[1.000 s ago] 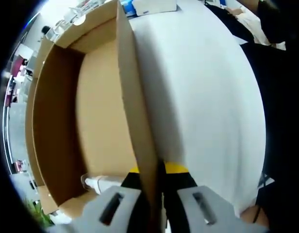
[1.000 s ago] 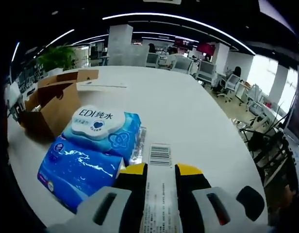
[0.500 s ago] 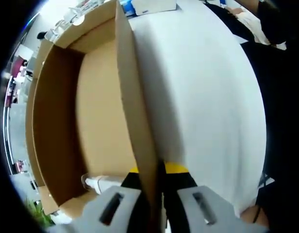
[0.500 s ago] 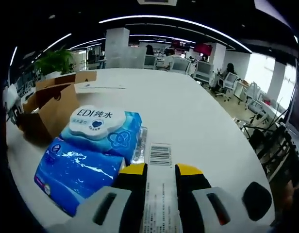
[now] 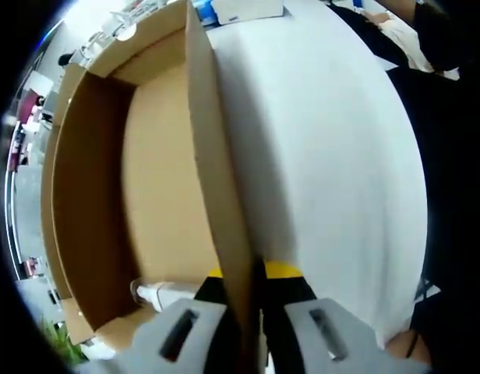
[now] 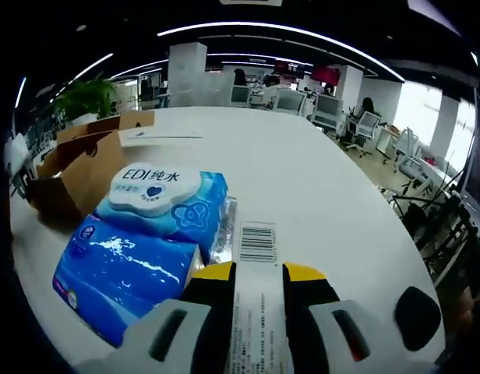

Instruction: Operate the shoe box by opening the lid, removing the specified soft item, and placing it in the target area until the item is outside and the box remains undamaged.

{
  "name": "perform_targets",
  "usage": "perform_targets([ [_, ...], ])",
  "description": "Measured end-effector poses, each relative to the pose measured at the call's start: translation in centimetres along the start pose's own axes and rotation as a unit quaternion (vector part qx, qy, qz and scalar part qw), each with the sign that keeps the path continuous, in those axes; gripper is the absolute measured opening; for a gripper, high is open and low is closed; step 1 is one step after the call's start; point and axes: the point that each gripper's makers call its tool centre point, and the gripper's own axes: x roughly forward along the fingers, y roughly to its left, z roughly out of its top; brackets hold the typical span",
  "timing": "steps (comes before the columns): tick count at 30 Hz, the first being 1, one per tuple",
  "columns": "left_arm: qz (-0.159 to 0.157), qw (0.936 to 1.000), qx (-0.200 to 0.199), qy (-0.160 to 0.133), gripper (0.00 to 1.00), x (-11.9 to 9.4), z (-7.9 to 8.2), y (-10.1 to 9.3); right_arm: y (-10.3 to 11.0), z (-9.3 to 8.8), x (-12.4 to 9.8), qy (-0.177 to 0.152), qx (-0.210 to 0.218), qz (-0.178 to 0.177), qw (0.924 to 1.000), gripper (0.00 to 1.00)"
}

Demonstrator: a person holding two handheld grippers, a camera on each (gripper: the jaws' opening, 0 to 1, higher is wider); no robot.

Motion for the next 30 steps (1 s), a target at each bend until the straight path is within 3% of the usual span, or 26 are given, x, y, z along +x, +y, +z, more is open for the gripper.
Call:
perform_targets([
  [10,0.001,1.0000,-0.002,0.000,0.04,0.0,-0.1,-0.2,0.2,-0.1,-0.1,0.008,-0.026,0.010,0.9996,0.23],
  [18,0.001,1.0000,-0.002,0.000,0.04,0.0,0.0,0.1,0.4,1.2,-0.9,-0.010,-0.026,0.011,0.9996,0.26],
  [30,-0.001,1.0000,-0.006,-0.003,0.04,0.0,0.0,0.0,1.0,2.7,-4.0,-0.037,-0.037,0.020,0.9984,0.35],
])
